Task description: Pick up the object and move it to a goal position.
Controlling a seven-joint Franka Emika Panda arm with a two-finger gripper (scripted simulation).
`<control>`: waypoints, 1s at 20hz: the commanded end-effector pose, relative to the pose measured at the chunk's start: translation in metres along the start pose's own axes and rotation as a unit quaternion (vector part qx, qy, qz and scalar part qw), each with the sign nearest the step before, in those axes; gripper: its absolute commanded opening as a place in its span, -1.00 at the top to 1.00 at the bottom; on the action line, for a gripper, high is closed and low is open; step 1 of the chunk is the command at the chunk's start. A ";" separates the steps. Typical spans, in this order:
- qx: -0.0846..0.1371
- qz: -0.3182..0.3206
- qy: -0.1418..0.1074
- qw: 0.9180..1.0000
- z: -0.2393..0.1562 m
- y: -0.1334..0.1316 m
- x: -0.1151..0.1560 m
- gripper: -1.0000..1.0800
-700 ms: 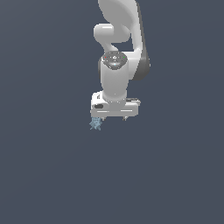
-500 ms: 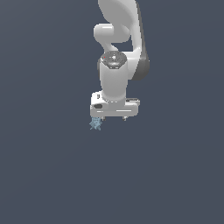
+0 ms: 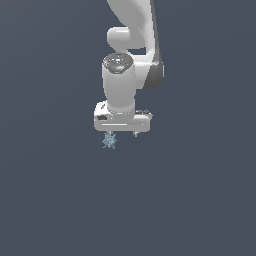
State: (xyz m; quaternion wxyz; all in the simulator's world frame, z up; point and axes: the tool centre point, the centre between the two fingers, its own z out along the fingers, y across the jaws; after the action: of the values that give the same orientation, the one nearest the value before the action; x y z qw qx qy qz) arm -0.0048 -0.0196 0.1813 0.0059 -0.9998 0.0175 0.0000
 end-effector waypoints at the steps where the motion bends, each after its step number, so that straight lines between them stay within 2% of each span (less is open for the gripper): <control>1: 0.000 0.000 0.000 1.000 0.002 0.000 -0.001 -0.92; 9: -0.001 0.009 0.000 1.000 0.026 0.022 -0.013 -0.92; 20: -0.005 0.031 0.000 1.000 0.080 0.070 -0.051 -0.92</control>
State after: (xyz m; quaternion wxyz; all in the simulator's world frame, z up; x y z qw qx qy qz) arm -0.0533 -0.0827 0.1060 0.0015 -0.9989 0.0462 0.0005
